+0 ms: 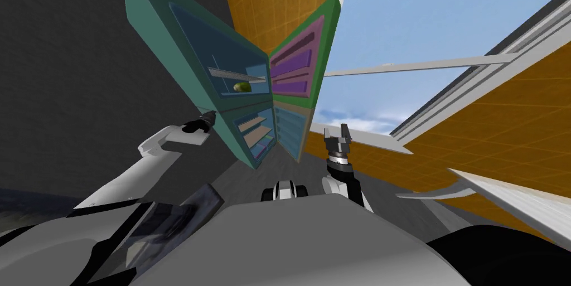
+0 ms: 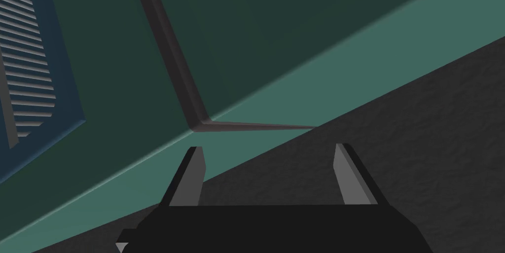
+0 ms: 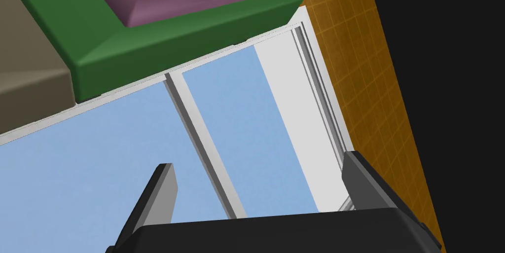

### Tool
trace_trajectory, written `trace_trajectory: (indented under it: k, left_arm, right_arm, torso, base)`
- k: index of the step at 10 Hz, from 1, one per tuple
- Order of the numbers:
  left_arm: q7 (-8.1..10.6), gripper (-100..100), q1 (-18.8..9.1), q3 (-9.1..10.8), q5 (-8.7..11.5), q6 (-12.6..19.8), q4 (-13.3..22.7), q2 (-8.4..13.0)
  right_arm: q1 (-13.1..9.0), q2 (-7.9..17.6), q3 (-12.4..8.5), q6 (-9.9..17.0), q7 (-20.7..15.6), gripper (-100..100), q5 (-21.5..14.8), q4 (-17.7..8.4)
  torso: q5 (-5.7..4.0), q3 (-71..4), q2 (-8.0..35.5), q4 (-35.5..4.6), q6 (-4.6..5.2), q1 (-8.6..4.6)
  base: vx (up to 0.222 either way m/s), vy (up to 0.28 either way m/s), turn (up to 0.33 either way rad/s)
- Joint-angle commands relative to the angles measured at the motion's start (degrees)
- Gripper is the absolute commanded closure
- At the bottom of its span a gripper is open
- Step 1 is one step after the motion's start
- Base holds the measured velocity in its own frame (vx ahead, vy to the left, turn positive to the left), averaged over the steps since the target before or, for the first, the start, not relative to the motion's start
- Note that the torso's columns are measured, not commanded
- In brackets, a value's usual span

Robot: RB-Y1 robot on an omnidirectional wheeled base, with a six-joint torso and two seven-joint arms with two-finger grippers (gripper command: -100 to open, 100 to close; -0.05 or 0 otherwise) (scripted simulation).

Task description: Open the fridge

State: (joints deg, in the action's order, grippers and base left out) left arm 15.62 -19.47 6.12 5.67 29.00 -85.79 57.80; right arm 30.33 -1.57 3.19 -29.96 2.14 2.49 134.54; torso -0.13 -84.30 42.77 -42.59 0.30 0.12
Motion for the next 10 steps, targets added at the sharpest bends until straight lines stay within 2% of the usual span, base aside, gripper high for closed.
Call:
trace_trajectory:
  k: [1,2,4,5,6,7,8,9,10]
  left_arm:
    - [2.4,-100,-1.9,0.22,-2.3,-0.8,4.7,2.5]
    - [2.4,-100,-1.9,0.22,-2.3,-0.8,4.7,2.5]
    - [2.4,-100,-1.9,0.22,-2.3,-0.8,7.7,2.5]
    - [4.52,-100,-3.1,0.37,-4.5,-1.1,9.9,4.4]
    - [4.52,-100,-3.1,0.37,-4.5,-1.1,10.6,4.4]
    - [4.52,-100,-3.1,0.37,-4.5,-1.1,12.4,4.4]
    - [6.64,-100,-4.3,0.52,-6.7,-1.5,14.7,6.3]
    - [6.64,-100,-4.3,0.52,-6.7,-1.5,18.3,6.3]
    - [8.77,-100,-5.5,0.67,-8.9,-1.8,19.9,8.2]
  right_arm:
    - [0.0,0.0,0.0,0.0,0.0,0,0.0,0.0]
    - [0.0,0.0,0.0,0.0,0.0,0,0.0,0.0]
    - [0.0,0.0,0.0,0.0,0.0,0,0.0,0.0]
    - [0.0,0.0,0.0,0.0,0.0,0,0.0,0.0]
    - [0.0,0.0,0.0,0.0,0.0,0,0.0,0.0]
    - [0.0,0.0,0.0,0.0,0.0,0,0.0,0.0]
    - [0.0,0.0,0.0,0.0,0.0,0,0.0,0.0]
    - [0.0,0.0,0.0,0.0,0.0,0,0.0,0.0]
    - [0.0,0.0,0.0,0.0,0.0,0,0.0,0.0]
  torso:
    - [-0.06,-0.2,-0.4,0.2,-0.14,-0.33]
    - [0.02,-0.3,-0.5,0.3,-0.15,-0.26]
    - [0.12,-0.4,-0.8,0.4,-0.36,-0.2]
    - [0.12,-0.5,-0.8,0.4,-0.33,-0.21]
    - [0.14,-0.3,-0.4,0.3,-0.22,-0.03]
    - [0.15,-0.1,-0.3,0.3,-0.17,-0.08]
    - [0.11,-0.3,-0.6,0.3,-0.28,-0.17]
    - [0.12,-0.3,-0.5,0.3,-0.19,-0.12]
    - [0.19,-0.3,-0.5,0.4,-0.24,-0.09]
  base:
    - [-0.143,0.088,-0.358]
    - [-0.153,0.076,-0.368]
    - [-0.045,0.011,-0.053]
    - [-0.107,0.054,-0.325]
    - [-0.155,0.058,-0.458]
    - [-0.086,0.02,-0.106]
    - [-0.131,0.047,-0.331]
    - [-0.145,0.05,-0.384]
    - [-0.246,0.032,-0.44]
